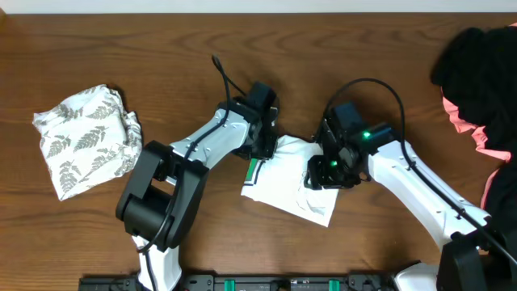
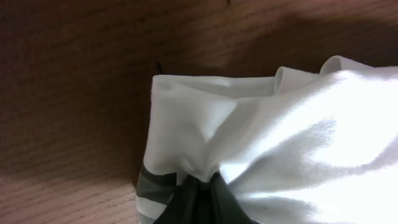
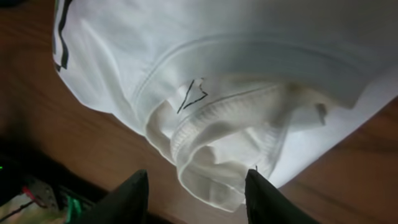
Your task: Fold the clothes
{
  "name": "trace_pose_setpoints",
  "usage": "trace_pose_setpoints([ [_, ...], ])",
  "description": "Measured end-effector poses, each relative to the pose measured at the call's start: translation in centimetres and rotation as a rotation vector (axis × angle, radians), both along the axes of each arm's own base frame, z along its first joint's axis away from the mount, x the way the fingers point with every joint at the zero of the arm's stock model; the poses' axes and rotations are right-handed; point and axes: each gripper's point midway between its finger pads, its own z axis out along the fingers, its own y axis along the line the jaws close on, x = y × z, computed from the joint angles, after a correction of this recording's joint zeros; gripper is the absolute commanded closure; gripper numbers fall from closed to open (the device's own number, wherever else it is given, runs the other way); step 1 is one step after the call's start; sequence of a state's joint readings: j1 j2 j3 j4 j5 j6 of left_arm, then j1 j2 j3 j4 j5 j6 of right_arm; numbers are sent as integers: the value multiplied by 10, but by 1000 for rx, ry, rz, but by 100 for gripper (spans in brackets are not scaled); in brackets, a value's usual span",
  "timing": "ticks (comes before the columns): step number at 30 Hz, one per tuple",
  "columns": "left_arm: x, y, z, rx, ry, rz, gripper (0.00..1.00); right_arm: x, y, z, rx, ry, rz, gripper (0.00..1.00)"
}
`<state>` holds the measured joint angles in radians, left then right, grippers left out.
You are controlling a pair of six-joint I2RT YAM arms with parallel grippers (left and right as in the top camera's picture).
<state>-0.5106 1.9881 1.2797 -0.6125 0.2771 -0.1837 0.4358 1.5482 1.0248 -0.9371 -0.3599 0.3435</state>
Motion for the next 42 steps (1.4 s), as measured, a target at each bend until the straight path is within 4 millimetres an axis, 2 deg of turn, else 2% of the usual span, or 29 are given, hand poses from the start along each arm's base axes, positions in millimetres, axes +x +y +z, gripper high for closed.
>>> trace_pose_setpoints([
  [7, -1, 0, 0, 2, 3, 0, 90, 0, 19, -4, 36, -13, -17, 52],
  [15, -1, 0, 0, 2, 3, 0, 90, -19, 20, -36, 20, 69, -34, 56],
  [16, -1, 0, 0, 2, 3, 0, 90, -20, 20, -38, 17, 75, -35, 61],
  [17, -1, 0, 0, 2, 3, 0, 90, -21, 19, -40, 12, 80, -38, 70],
  [18, -1, 0, 0, 2, 3, 0, 90, -22, 18, -40, 10, 83, -43, 84],
  [20, -1, 0, 0, 2, 3, 0, 90, -21, 19, -40, 12, 77, -41, 99],
  [25, -1, 0, 0, 2, 4, 0, 90, -20, 19, -41, 10, 80, -52, 99],
  [27, -1, 1, 0, 3, 5, 0, 90, -26, 15, -41, -4, 105, -52, 99],
  [33, -1, 1, 0, 3, 6, 0, 90, -43, -1, -46, -83, 170, -65, 99],
  [42, -1, 1, 0, 4, 6, 0, 90, -46, -26, -66, -188, 161, -144, 99],
])
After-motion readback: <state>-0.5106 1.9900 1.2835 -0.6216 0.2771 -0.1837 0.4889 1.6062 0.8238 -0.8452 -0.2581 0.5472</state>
